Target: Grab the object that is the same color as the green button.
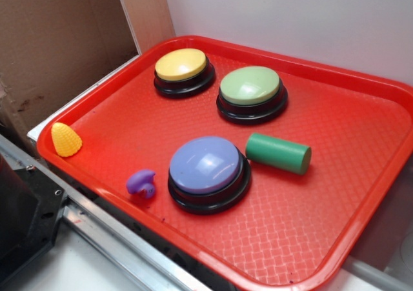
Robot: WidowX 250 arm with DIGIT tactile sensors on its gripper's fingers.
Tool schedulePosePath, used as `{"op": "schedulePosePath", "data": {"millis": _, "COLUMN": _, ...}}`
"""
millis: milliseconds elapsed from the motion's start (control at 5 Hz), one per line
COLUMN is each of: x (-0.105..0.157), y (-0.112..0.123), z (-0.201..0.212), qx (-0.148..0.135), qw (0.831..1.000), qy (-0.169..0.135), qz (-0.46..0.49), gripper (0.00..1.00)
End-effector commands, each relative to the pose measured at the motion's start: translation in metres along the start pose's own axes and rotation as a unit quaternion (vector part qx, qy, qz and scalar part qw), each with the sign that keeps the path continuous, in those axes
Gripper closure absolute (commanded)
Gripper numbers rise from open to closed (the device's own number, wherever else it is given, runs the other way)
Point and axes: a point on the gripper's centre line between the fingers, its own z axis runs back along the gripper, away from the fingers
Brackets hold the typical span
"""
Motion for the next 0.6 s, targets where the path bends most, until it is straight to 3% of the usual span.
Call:
{"op": "schedulePosePath", "data": {"millis": 0, "x": 0.0, "y": 0.0, "z": 0.0, "qx": 0.0, "qw": 1.0, "qy": 0.0, "qz": 0.0, "gripper": 0.0}}
{"op": "schedulePosePath", "data": {"millis": 200, "x": 0.023, "y": -0.014, "z": -0.013, "qx": 0.029, "qw": 0.995, "qy": -0.027, "qz": -0.089, "gripper": 0.0}}
{"op": "schedulePosePath", "data": {"millis": 400, "x": 0.038, "y": -0.041, "z": -0.022, "qx": 0.04, "qw": 0.974, "qy": -0.058, "qz": -0.214, "gripper": 0.0}}
